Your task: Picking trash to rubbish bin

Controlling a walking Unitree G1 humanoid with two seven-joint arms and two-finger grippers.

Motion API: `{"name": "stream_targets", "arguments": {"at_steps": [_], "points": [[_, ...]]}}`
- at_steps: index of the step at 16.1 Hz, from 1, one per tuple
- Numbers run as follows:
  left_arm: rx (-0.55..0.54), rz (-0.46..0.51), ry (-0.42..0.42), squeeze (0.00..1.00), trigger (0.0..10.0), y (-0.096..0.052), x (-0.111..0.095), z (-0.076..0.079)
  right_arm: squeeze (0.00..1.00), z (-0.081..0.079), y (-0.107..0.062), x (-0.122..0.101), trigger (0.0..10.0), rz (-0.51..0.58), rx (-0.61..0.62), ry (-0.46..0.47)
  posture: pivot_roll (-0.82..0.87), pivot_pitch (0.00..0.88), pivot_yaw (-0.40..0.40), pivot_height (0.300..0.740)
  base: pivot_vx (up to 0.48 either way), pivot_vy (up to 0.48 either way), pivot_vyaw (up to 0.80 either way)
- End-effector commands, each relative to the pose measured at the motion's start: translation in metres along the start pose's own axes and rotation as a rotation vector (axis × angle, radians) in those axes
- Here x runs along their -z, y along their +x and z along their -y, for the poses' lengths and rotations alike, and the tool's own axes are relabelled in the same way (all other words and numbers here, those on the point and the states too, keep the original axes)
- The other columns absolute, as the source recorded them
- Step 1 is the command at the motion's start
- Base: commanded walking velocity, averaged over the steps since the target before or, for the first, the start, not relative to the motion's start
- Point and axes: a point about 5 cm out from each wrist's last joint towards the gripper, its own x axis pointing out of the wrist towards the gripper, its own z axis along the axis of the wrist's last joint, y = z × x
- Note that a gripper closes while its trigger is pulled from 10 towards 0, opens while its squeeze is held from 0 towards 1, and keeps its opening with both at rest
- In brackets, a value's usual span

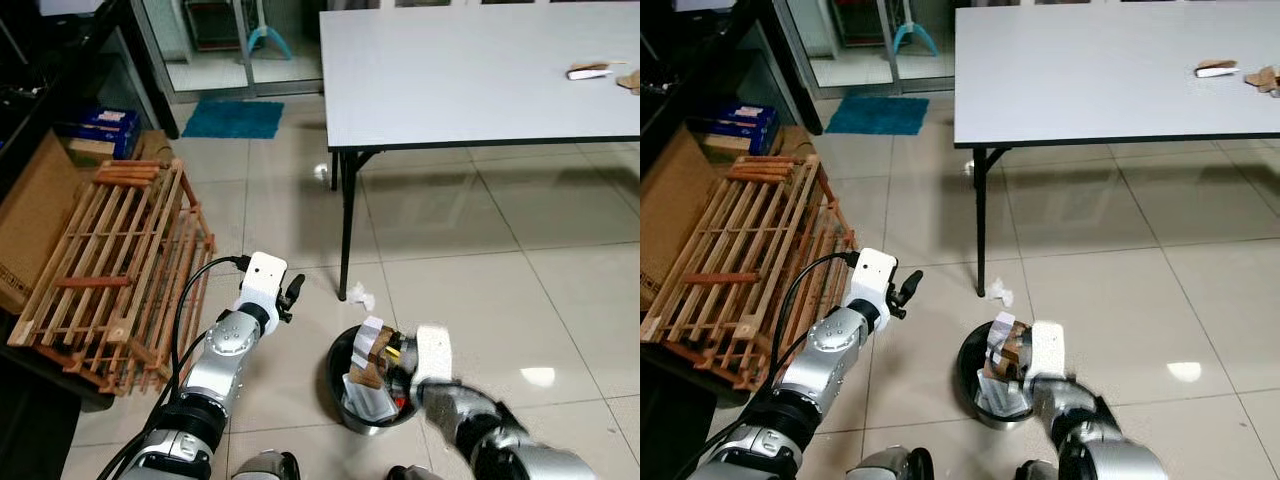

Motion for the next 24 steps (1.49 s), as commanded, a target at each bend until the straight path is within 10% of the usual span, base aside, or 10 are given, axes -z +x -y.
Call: {"name": "stream_targets", "arguments": {"at_steps": [1, 4, 8, 10, 17, 24], "points": [[0.009, -0.002, 0.012, 0.0, 10.0, 0.0, -0.001, 0.0, 0.0, 0.0, -0.001, -0.027, 10.0, 0.111, 0.003, 0.017, 0.03, 0.078, 0.073, 0.72, 0.0, 0.0, 0.0], [0.003, 0.008, 0.012, 0.0, 10.0, 0.0, -0.003, -0.001, 0.0, 0.003, -0.016, -0.106, 10.0, 0.455, -0.01, 0.112, 0.03, 0.071, 0.073, 0.72, 0.0, 0.0, 0.0], [0.014, 0.003, 0.011, 0.0, 10.0, 0.0, -0.001, 0.003, 0.0, -0.001, 0.0, 0.004, 10.0, -0.012, 0.006, -0.004, 0.04, 0.072, 0.069, 0.72, 0.0, 0.0, 0.0], [0.013, 0.003, 0.011, 0.0, 10.0, 0.0, -0.002, 0.002, 0.0, -0.005, -0.001, 0.02, 10.0, -0.051, -0.011, 0.001, 0.03, 0.074, 0.073, 0.72, 0.0, 0.0, 0.0], [0.013, 0.006, 0.016, 0.0, 10.0, 0.001, -0.003, 0.0, 0.0, -0.015, -0.007, -0.071, 10.0, 0.294, -0.067, 0.047, 0.03, 0.072, 0.08, 0.72, 0.0, 0.0, 0.0], [0.011, -0.005, 0.013, 0.0, 10.0, -0.001, 0.0, 0.0, 0.0, -0.012, -0.001, -0.018, 10.0, 0.096, -0.047, -0.004, 0.03, 0.089, 0.075, 0.72, 0.0, 0.0, 0.0]]}}
